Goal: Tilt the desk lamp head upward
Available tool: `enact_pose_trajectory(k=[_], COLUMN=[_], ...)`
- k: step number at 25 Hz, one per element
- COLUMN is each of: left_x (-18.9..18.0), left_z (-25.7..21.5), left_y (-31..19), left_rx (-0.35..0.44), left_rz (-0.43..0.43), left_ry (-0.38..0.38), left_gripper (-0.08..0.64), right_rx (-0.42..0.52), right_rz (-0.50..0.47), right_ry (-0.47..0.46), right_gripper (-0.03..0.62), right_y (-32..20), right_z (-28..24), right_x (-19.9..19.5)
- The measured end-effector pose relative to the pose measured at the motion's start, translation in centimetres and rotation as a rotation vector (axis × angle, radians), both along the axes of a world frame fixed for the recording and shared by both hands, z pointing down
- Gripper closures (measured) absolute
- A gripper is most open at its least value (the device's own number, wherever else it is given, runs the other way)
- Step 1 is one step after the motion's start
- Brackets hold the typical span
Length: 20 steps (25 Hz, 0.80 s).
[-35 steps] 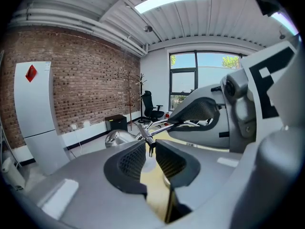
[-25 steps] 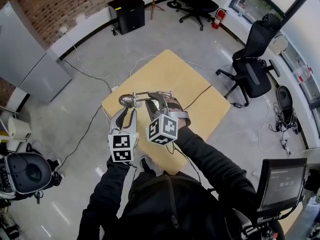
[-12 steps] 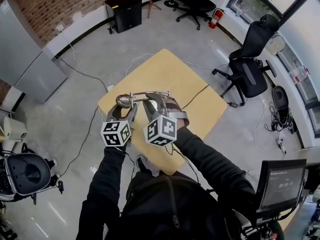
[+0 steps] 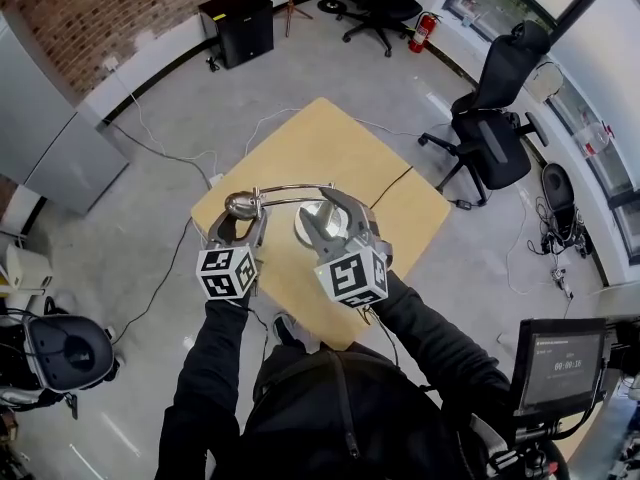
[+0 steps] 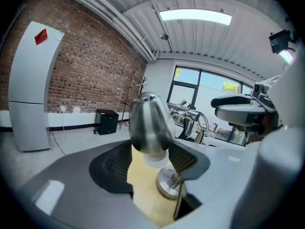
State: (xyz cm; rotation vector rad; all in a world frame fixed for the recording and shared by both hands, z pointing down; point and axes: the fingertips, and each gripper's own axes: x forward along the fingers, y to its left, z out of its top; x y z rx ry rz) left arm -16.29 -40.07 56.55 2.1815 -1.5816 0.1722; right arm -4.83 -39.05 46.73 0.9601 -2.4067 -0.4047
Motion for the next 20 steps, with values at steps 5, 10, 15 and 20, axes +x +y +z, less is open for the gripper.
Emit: enact_pose_trajectory(k=[5, 10, 15, 20], left_x=[-0.5, -0.3, 0.0, -0.1], left_z=[-0.4, -1.8, -3.7, -6.0], left_y=[0.1, 0.0, 0.2, 0.3], left_rx=[0.0, 0.025, 0.055, 0.086], left_rz=[-0.005, -0.005, 0.006, 0.025], left_ry=[-0.02, -0.063, -0.134, -0.204], left_gripper=[0.313, 0.311, 0.311, 0.31], right_rx=[-0.31, -0.412, -0.377, -0.371], right_rz=[0.191, 0.223, 0.206, 0.19], right_ry=[-0.193, -0.208, -0.155, -0.163], right_gripper=[0.393, 0.393, 0.409, 0.474], right_y=[-1.7, -2.9, -3.6, -3.3], right_z=[5.4, 9.6, 10.5, 10.1], right_x=[5.4, 5.2, 4.5, 3.9])
